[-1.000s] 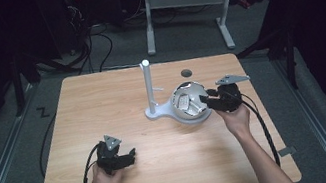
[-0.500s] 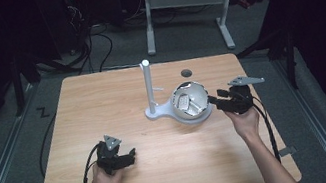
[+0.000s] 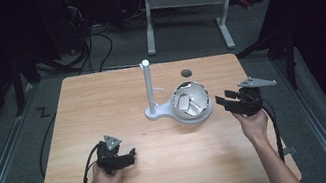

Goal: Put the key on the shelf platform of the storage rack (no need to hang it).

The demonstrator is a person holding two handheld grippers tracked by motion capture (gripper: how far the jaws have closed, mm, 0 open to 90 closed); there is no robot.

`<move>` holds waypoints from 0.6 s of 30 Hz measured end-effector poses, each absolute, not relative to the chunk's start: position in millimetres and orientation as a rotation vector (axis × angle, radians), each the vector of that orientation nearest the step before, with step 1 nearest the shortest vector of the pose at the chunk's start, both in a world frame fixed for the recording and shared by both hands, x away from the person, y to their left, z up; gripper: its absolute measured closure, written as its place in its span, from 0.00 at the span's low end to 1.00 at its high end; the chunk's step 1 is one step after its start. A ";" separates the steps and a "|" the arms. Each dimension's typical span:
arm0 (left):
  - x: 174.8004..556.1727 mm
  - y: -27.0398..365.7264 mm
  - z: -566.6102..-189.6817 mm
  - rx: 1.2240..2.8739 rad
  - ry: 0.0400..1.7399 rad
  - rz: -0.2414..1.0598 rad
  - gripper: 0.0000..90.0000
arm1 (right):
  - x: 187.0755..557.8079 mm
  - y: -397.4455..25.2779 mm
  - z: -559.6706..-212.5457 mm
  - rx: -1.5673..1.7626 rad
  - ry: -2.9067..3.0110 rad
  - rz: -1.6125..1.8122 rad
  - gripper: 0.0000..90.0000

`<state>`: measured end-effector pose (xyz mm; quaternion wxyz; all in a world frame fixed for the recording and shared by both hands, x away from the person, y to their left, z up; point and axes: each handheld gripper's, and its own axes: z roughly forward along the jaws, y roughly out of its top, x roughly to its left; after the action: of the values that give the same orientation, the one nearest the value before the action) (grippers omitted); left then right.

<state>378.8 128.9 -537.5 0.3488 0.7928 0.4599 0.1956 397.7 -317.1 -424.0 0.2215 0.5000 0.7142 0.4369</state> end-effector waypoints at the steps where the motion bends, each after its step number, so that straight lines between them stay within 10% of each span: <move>1: 378.8 128.8 -537.5 2.055 1.192 0.507 0.21 | 395.9 -318.4 -424.6 1.379 1.969 1.208 0.55; 18: 378.8 128.8 -537.5 2.054 1.192 0.507 0.21 | 370.3 -341.2 -426.3 1.397 1.938 1.222 0.58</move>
<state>378.8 128.8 -537.5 0.3489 0.7927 0.4601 0.1955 370.3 -341.2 -426.3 0.2273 0.5070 0.7033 0.4435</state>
